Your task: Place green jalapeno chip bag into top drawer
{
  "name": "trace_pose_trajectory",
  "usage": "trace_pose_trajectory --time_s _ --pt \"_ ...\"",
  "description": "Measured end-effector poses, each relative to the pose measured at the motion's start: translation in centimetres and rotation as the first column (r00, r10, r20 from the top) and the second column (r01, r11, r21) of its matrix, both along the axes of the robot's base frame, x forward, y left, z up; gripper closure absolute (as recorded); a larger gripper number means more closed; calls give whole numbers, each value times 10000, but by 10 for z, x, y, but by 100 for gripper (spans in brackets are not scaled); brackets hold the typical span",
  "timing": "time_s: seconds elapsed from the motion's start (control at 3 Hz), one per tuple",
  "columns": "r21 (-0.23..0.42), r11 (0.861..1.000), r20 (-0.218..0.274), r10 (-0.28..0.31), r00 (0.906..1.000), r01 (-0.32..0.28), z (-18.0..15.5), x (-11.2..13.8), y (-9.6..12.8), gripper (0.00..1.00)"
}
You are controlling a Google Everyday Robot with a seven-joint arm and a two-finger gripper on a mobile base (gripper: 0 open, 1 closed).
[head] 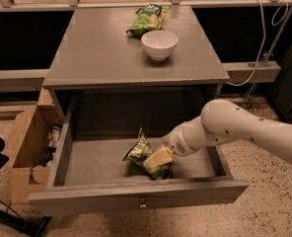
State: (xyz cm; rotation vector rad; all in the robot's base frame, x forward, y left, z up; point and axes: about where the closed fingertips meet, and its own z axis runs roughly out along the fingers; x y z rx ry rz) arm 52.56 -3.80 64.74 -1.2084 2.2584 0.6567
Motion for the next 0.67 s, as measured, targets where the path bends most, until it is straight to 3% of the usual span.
trace_pose_trajectory --time_s 0.33,0.67 --pt "-295 9983 278 519 9983 -511 39 -4 3 0" --pt "-1122 9884 710 1106 9913 -1022 109 4 -10 0"
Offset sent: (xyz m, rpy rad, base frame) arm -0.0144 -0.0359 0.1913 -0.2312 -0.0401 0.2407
